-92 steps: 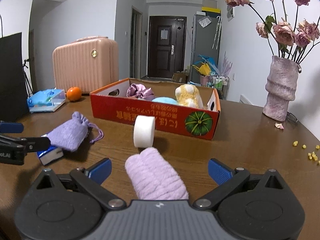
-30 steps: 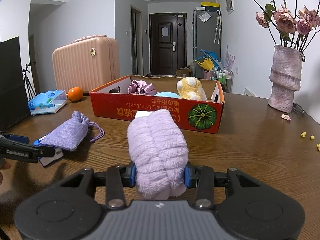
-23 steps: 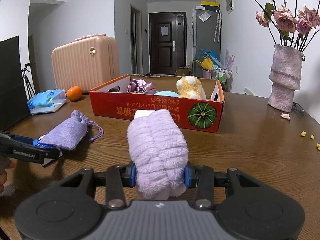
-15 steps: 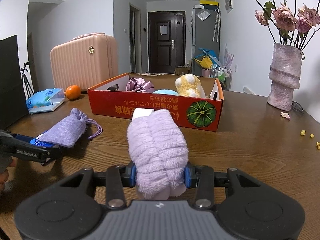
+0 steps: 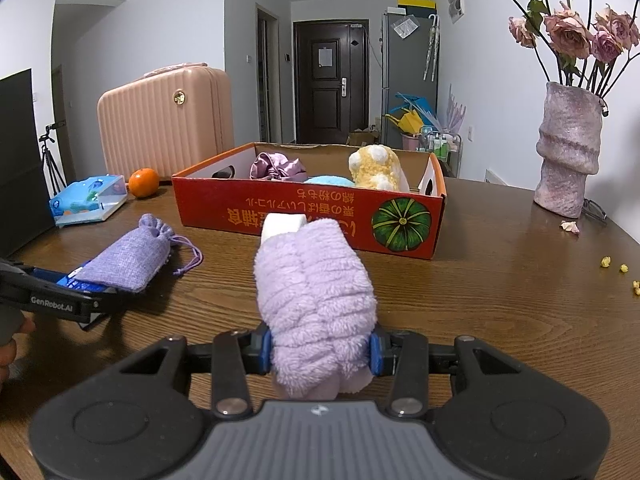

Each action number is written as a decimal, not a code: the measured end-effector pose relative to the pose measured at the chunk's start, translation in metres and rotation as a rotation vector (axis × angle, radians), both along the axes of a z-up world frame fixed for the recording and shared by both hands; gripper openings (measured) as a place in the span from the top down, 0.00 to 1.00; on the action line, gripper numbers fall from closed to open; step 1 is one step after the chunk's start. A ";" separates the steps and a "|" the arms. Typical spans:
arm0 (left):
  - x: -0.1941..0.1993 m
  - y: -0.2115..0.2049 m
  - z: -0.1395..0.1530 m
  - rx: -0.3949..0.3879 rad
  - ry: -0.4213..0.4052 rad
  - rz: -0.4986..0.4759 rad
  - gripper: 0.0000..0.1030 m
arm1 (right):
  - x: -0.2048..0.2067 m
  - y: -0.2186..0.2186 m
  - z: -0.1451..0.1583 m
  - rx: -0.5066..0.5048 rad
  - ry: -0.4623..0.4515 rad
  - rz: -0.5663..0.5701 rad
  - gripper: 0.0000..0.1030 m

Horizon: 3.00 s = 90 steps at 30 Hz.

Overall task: Organize soft objects
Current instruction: 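Grasp the blue handkerchief tissue pack with the left gripper while the right gripper holds the towel, then lift the tissue pack and towel with both grippers toward the red box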

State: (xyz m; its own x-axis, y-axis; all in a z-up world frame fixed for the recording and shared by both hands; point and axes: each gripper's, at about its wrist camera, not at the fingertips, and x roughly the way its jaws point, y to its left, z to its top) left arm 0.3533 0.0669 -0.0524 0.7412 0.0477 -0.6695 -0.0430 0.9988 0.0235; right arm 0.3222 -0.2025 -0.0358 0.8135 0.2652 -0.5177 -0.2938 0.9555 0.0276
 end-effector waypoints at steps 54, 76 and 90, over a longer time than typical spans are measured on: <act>-0.074 -0.034 0.049 0.024 -0.313 -0.084 0.22 | -0.003 0.002 0.003 0.014 -0.011 0.011 0.59; -0.078 -0.075 0.053 0.012 -0.349 -0.091 0.22 | -0.017 0.001 0.015 0.058 -0.071 0.039 0.59; -0.065 -0.081 0.053 0.024 -0.349 -0.056 0.22 | -0.019 0.010 0.023 0.088 -0.133 0.023 0.59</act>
State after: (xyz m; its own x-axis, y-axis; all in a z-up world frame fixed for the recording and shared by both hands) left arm 0.2880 -0.0136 0.0005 0.9273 0.0126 -0.3742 0.0026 0.9992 0.0402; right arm 0.3028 -0.1928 -0.0126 0.8665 0.3244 -0.3795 -0.3227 0.9439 0.0701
